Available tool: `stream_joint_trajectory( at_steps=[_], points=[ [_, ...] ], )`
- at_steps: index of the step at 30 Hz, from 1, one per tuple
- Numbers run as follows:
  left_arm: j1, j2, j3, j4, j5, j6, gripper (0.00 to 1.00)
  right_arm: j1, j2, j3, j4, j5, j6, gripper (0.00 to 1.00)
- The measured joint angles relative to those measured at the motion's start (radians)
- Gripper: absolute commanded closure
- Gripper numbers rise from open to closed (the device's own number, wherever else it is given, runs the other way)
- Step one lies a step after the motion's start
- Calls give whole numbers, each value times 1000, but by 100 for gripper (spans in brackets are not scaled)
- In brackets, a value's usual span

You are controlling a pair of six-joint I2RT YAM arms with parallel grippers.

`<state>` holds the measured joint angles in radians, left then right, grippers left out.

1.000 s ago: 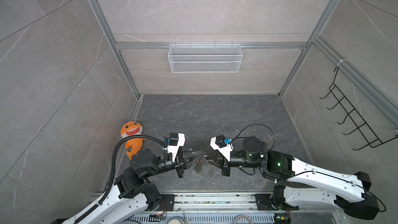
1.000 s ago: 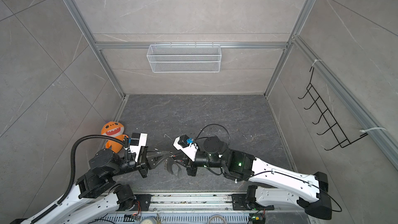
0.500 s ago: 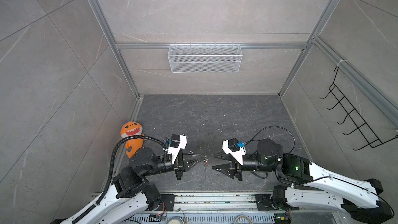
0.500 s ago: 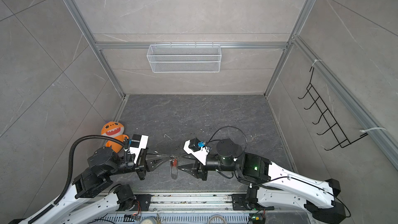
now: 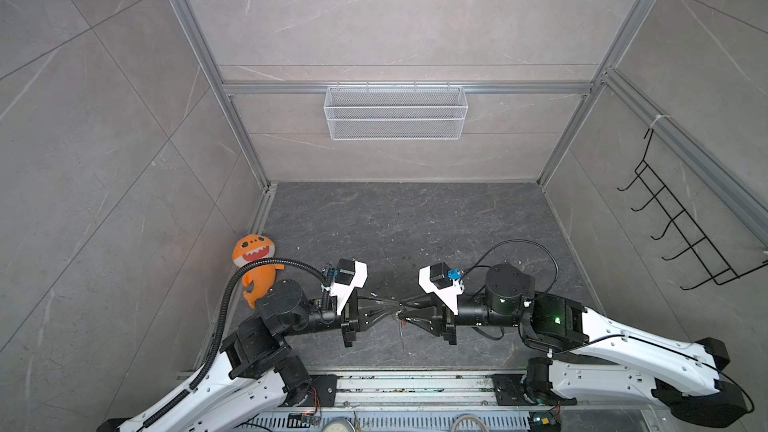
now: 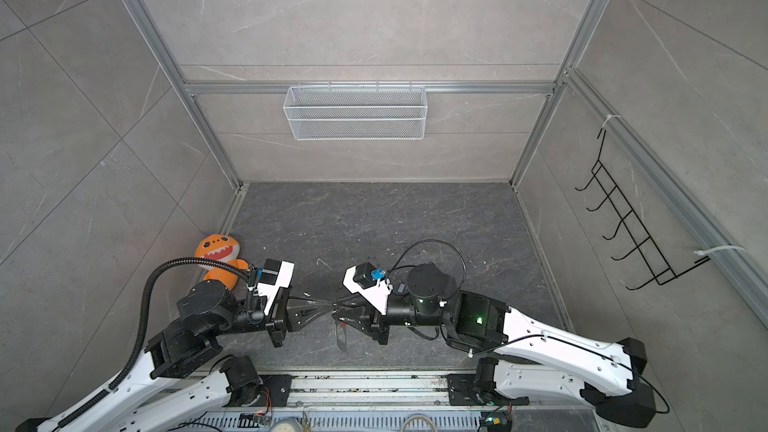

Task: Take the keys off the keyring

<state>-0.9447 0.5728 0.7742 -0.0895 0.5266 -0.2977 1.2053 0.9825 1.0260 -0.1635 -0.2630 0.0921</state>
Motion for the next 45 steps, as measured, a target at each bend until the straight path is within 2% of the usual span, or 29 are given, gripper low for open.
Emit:
stream_joint_trajectory(
  at_steps=[5, 16, 20, 23, 28, 29, 31, 33, 45],
  points=[
    [0, 0, 0, 0, 0, 0, 100, 0, 0, 0, 12, -3, 2, 80],
    [0, 0, 0, 0, 0, 0, 100, 0, 4, 0, 13, -20, 14, 83],
    [0, -3, 0, 1, 0, 0, 100, 0, 5, -5, 20, -22, 21, 95],
    [0, -6, 0, 1, 1, 11, 100, 0, 5, -7, 25, -26, 34, 100],
    [0, -6, 0, 1, 2, 11, 100, 0, 5, -7, 23, -31, 44, 100],
    [0, -6, 0, -3, 2, 11, 97, -2, 5, -6, 17, -33, 47, 100],
    [0, 1, 9, -30, 1, 14, 81, -7, 5, 3, -15, -40, 47, 100],
    [0, 14, 29, -66, -1, 13, 71, -19, 7, 31, -86, -47, 47, 100],
    [0, 136, 188, -308, -2, 25, 65, -92, 121, 282, -520, -120, 1, 100]
  ],
)
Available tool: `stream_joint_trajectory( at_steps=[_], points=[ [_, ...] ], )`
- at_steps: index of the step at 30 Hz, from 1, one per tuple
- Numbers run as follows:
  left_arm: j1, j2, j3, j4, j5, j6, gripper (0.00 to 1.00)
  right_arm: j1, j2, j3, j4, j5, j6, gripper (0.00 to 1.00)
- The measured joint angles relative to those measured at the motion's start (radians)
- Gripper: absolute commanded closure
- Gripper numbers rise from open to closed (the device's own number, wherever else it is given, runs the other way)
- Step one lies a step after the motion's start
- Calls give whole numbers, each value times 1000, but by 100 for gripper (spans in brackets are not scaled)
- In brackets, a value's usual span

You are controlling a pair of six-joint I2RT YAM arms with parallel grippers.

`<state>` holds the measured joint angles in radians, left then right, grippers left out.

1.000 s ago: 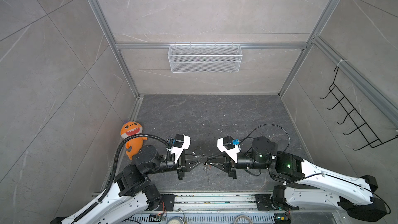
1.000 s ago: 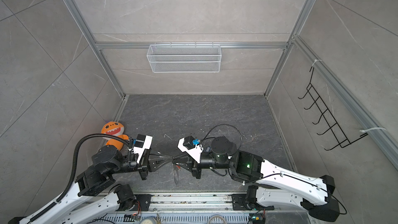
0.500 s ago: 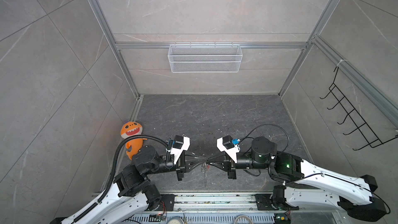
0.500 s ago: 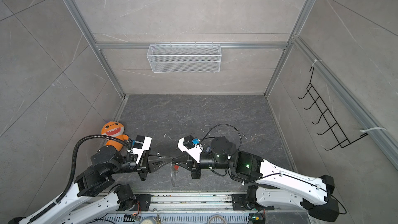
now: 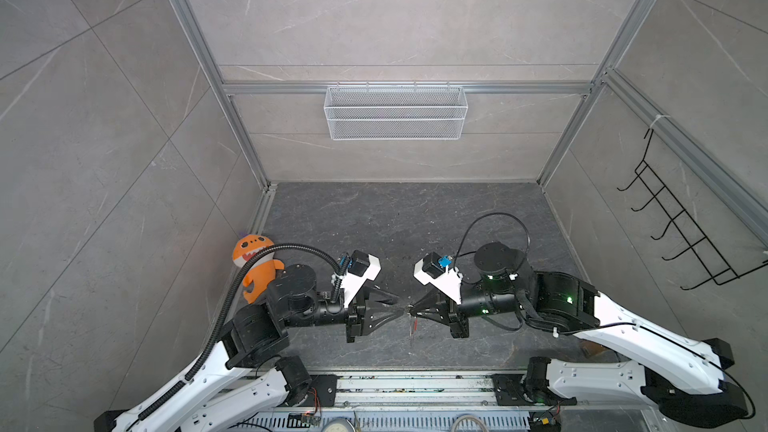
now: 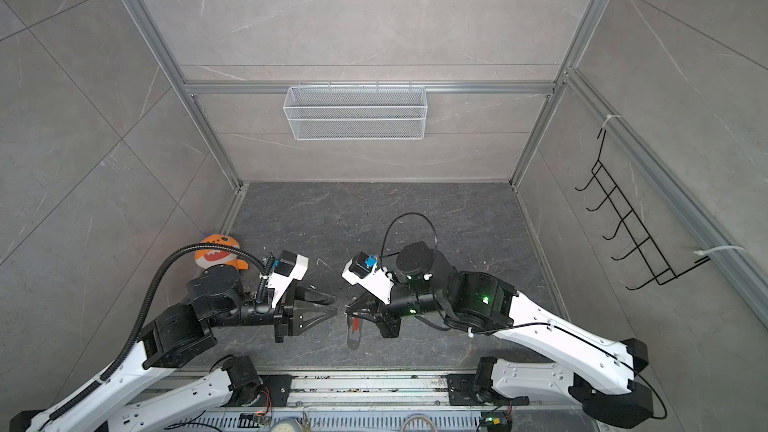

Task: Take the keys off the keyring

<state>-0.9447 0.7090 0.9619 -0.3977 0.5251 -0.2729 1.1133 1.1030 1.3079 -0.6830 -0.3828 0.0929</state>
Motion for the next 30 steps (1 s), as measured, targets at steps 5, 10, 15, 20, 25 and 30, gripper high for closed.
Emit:
stream_joint_trajectory(
  at_steps=[5, 10, 15, 20, 25, 30],
  points=[
    [0, 47, 23, -62, 1, 16, 66, -20, 54, 56, -106, -42, -8, 100],
    [0, 69, 26, -92, 6, 23, 68, -24, 84, 100, -160, -63, -11, 100],
    [0, 71, 28, -96, 10, 31, 72, -25, 100, 116, -182, -68, -15, 100],
    [0, 76, 31, -95, 27, 34, 73, -26, 107, 117, -185, -73, -15, 100],
    [0, 85, 31, -95, 36, 34, 77, -26, 111, 117, -185, -79, -14, 100],
    [0, 84, 31, -93, 50, 38, 82, -26, 118, 119, -184, -79, -14, 100]
  ],
)
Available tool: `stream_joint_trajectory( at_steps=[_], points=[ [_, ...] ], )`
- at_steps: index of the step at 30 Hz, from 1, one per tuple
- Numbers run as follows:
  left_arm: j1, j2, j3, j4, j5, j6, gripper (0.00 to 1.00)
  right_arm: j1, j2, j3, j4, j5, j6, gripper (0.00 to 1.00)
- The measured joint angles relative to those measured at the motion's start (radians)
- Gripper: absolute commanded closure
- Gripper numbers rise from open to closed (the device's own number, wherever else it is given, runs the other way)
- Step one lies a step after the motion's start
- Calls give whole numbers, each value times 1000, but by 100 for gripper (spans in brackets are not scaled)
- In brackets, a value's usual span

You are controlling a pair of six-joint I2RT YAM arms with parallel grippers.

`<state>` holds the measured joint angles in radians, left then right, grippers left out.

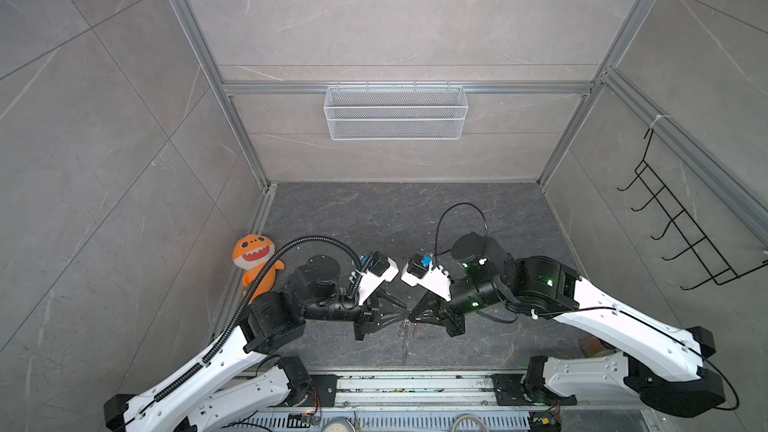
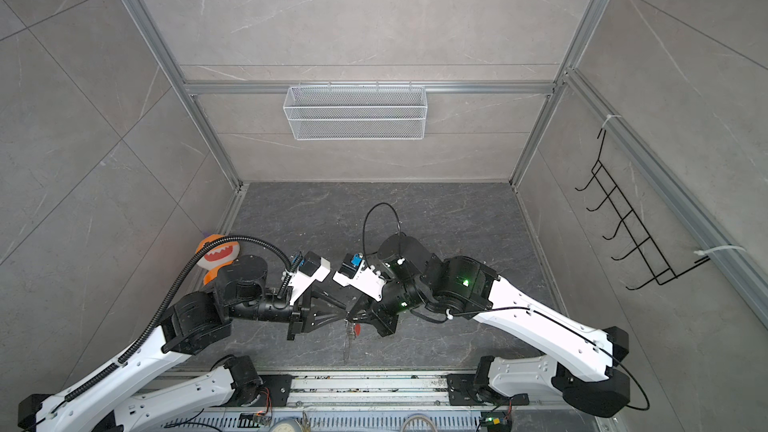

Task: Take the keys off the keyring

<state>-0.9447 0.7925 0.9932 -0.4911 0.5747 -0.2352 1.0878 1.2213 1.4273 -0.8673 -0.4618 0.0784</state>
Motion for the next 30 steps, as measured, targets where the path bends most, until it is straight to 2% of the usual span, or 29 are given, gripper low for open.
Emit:
stream_joint_trajectory(
  at_steps=[6, 10, 16, 21, 25, 30],
  points=[
    [0, -1, 0, 10, 12, 0, 83, 0, 3, 8, 2, 1, 0, 100],
    [0, -4, -1, 22, 25, 1, 99, 0, 4, 13, 2, 1, 1, 100],
    [0, -16, -11, 35, 29, 1, 100, 0, 4, 13, 5, 0, 8, 99],
    [0, -78, -63, 102, -2, -1, 100, 0, 2, 13, 42, 9, 17, 77],
    [0, -167, -129, 178, -42, -3, 100, 0, -51, -40, 142, 49, 14, 61],
    [0, -272, -229, 318, -87, -14, 100, 0, -211, -233, 357, 90, 16, 57]
  ],
)
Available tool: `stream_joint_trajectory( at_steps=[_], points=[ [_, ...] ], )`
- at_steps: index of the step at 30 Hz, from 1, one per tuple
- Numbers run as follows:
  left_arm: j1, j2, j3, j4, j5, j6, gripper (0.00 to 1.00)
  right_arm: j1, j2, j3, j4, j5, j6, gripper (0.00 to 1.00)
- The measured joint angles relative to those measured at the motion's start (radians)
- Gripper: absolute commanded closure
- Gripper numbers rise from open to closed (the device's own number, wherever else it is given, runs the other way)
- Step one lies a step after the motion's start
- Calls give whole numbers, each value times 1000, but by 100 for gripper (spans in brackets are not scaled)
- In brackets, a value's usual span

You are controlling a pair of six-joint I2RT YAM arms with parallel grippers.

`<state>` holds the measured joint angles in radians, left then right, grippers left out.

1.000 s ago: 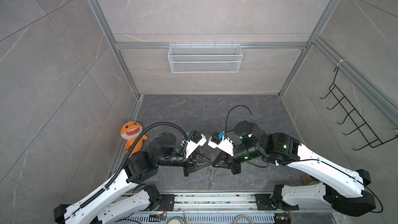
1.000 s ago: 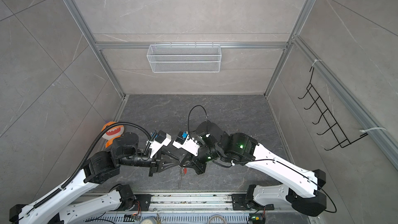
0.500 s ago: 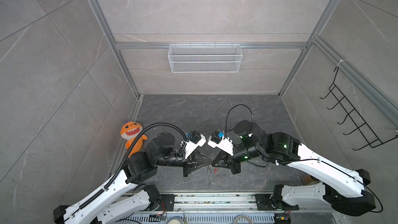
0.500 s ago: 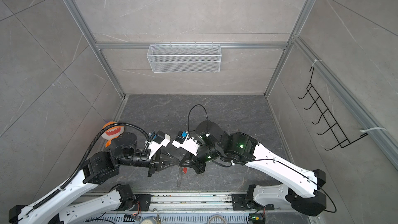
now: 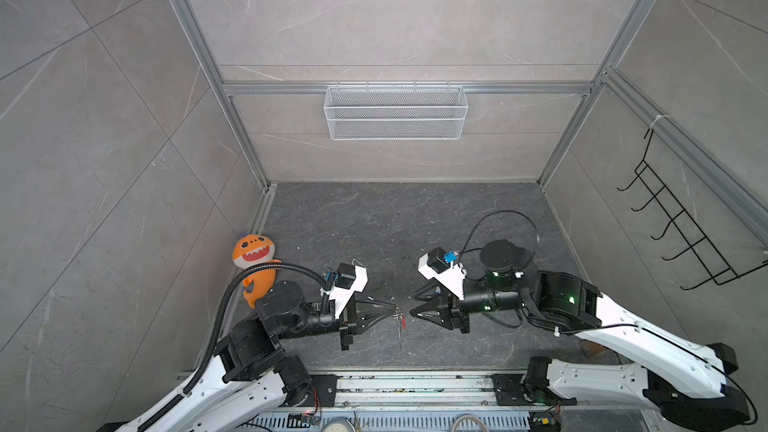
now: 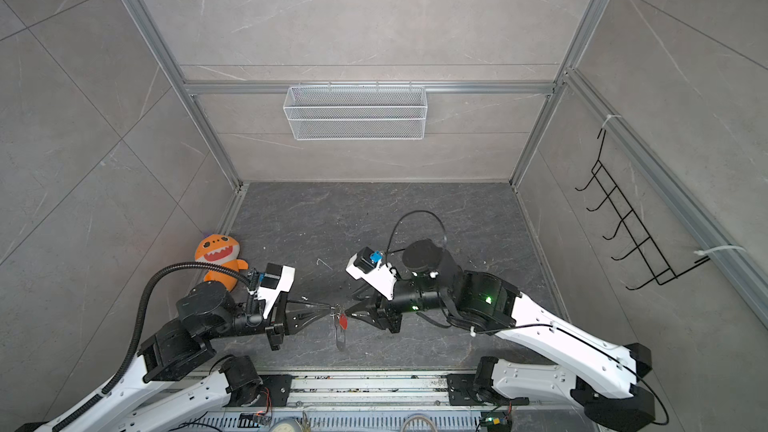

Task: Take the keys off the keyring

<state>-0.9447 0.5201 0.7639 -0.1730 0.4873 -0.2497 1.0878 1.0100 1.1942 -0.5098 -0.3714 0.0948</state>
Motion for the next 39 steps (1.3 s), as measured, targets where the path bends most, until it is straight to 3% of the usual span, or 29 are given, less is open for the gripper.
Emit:
stream_joint_trajectory(
  at_steps=[9, 17, 32, 39],
  points=[
    [0, -38, -60, 179, -31, -23, 100, 0, -62, -210, 349, 3, 41, 57],
    [0, -59, -121, 294, -66, -60, 100, 9, -59, -243, 516, -24, 67, 54],
    [0, -59, -121, 351, -62, -76, 100, 107, -17, -243, 552, 53, 43, 54],
    [0, -59, -121, 353, -60, -76, 100, 124, -74, -260, 541, 100, 39, 53]
  ],
)
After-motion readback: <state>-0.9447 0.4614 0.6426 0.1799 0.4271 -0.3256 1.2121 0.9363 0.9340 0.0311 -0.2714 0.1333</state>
